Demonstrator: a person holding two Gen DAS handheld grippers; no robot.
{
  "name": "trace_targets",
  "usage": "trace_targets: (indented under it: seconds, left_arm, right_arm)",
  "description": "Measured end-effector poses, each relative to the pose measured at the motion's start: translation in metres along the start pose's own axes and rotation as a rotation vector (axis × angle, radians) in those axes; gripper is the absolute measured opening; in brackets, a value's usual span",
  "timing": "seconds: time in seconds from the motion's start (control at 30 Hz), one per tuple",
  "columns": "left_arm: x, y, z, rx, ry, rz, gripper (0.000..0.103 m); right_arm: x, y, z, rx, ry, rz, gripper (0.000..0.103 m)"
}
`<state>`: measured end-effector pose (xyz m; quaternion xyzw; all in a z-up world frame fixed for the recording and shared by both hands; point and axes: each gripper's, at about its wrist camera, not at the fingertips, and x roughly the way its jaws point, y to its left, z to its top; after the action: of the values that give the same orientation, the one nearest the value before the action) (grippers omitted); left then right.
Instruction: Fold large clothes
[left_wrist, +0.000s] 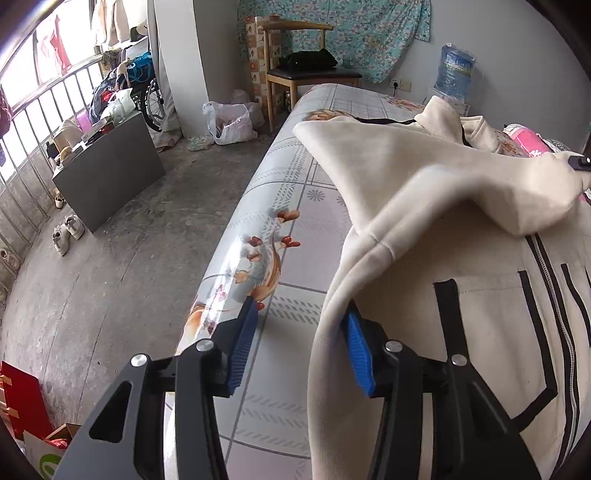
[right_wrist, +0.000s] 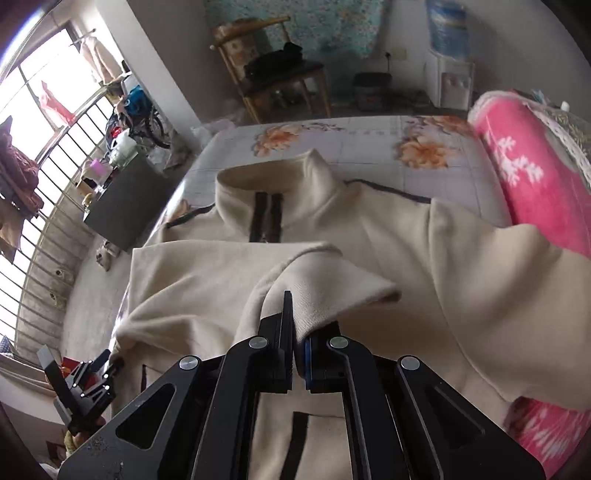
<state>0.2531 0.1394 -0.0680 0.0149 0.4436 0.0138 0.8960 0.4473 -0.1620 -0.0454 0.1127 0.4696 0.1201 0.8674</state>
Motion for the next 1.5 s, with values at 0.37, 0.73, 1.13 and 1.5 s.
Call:
trace_targets:
  seconds: [0.37,0.73,1.13,1.5]
  left_arm:
    - [-0.004,0.001,-0.003,-0.005,0.008,-0.025,0.045]
    - [-0.06,0.037,0.015,-0.045,-0.058,-0.301,0.045]
    - [0.067,0.03,0.135,-0.307,0.176,-0.443,0.049]
    - [0.07,0.034,0.157,-0.257,0.052,-0.396,0.005]
  right_arm:
    - [0.004,-0.028,-0.032,-0.025,0.14,-0.02,0.009]
    - [0.021,-0.075,-0.02,0.163,0.163,0.128,0.049]
    - [0.045,-0.084,-0.015,0.211,0.16,0.127,0.034]
    - [0.008,-0.059,-0.012,0.102,0.009,0.207,0.004]
